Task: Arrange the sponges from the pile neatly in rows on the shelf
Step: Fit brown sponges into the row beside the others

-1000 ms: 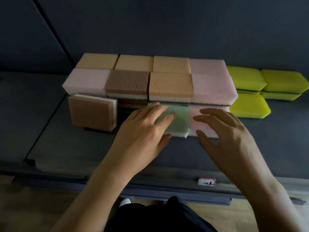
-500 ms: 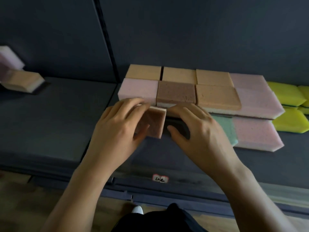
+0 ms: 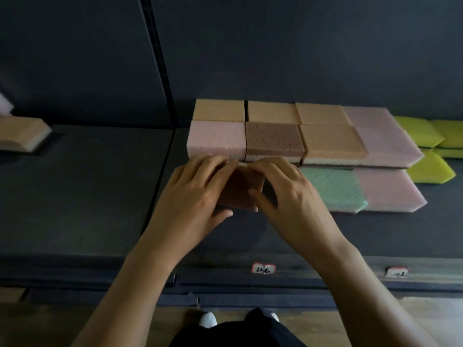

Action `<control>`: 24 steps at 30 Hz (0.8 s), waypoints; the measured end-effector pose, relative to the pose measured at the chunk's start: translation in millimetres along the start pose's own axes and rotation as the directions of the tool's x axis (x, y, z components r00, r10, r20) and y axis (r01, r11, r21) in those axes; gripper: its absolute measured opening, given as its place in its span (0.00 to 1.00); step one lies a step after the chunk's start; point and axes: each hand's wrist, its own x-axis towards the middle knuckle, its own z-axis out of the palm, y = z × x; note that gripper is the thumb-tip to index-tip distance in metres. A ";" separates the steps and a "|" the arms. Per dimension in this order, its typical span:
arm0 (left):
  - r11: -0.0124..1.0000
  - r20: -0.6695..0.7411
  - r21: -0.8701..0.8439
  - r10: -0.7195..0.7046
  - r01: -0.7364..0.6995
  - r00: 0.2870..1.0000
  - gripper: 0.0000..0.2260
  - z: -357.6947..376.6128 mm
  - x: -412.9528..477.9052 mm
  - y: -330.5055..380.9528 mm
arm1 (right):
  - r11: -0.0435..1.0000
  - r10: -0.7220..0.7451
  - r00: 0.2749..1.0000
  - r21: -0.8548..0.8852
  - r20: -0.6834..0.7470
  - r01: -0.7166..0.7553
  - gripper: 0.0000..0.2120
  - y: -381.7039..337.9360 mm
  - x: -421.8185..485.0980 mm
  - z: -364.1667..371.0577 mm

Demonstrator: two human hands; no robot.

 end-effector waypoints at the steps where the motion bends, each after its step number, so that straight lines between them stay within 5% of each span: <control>1: 1.000 -0.003 0.006 0.005 -0.005 1.000 0.37 0.7 0.1 -0.8 | 1.000 0.008 1.000 0.013 -0.010 -0.007 0.18 -0.5 0.5 0.9; 4: 1.000 -0.034 -0.017 0.010 -0.011 0.999 0.33 0.8 -0.3 -2.3 | 0.999 0.017 1.000 0.034 -0.011 -0.016 0.20 -3.8 2.0 -0.1; 9: 0.998 -0.005 -0.062 0.001 -0.001 1.000 0.35 -10.3 -3.6 -4.4 | 0.984 -0.057 0.988 -0.159 0.146 0.080 0.42 -7.8 -5.6 -5.8; 17: 0.991 0.006 -0.063 0.118 -0.118 0.993 0.33 -11.1 4.8 19.1 | 0.998 -0.047 0.981 0.059 0.187 0.037 0.39 11.3 -9.4 -21.5; 24: 0.993 0.029 -0.076 0.098 -0.096 0.995 0.30 -11.2 16.4 34.7 | 0.997 0.007 0.991 -0.082 0.132 0.003 0.37 41.3 -24.6 -50.2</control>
